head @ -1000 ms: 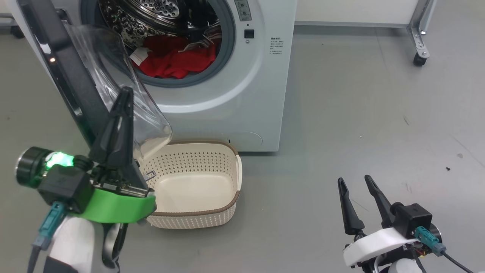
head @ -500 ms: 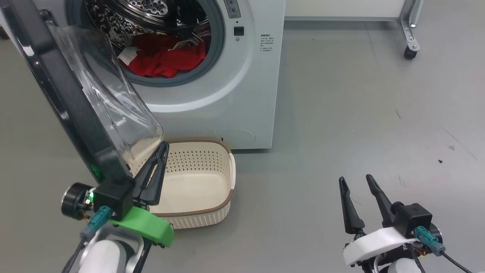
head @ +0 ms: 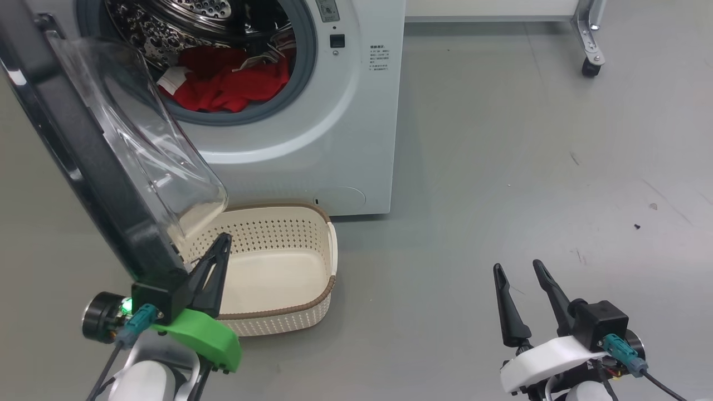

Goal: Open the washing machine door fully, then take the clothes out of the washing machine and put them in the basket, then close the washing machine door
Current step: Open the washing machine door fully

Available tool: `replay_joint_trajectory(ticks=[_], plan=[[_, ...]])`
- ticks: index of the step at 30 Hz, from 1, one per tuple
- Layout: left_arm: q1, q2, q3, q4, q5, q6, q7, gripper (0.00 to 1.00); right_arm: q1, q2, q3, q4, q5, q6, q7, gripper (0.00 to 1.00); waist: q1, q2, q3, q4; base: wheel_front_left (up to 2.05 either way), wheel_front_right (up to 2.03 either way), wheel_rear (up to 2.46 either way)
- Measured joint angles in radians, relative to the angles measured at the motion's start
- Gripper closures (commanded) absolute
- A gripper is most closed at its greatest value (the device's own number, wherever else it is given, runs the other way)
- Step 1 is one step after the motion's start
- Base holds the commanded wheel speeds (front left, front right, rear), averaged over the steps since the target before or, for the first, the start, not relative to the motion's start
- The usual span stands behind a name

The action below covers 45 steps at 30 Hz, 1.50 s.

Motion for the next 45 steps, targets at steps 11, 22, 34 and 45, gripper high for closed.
replay_joint_trajectory(ticks=[11, 22, 34, 45], plan=[[-0.007, 0.003, 0.055, 0.064, -0.003, 0.043, -0.006, 1.0, 0.0, 0.01, -0.029, 0.002, -0.001, 0.0, 0.0, 0.0, 0.0, 0.0, 0.011, -0.013, 0.0, 0.0, 0.0], [-0.036, -0.004, 0.057, 0.103, -0.009, 0.051, -0.015, 1.0, 0.0, 0.016, -0.056, 0.005, -0.007, 0.009, 0.0, 0.0, 0.0, 0.0, 0.019, 0.013, 0.0, 0.0, 0.0], [-0.049, -0.018, 0.042, 0.148, -0.026, 0.05, -0.038, 1.0, 0.001, 0.019, -0.069, 0.008, -0.011, 0.017, 0.0, 0.0, 0.0, 0.0, 0.017, 0.084, 0.0, 0.0, 0.0], [-0.058, -0.02, 0.041, 0.18, -0.028, 0.05, -0.05, 1.0, 0.004, 0.021, -0.072, 0.02, -0.017, 0.026, 0.0, 0.0, 0.0, 0.0, 0.004, 0.17, 0.0, 0.0, 0.0]])
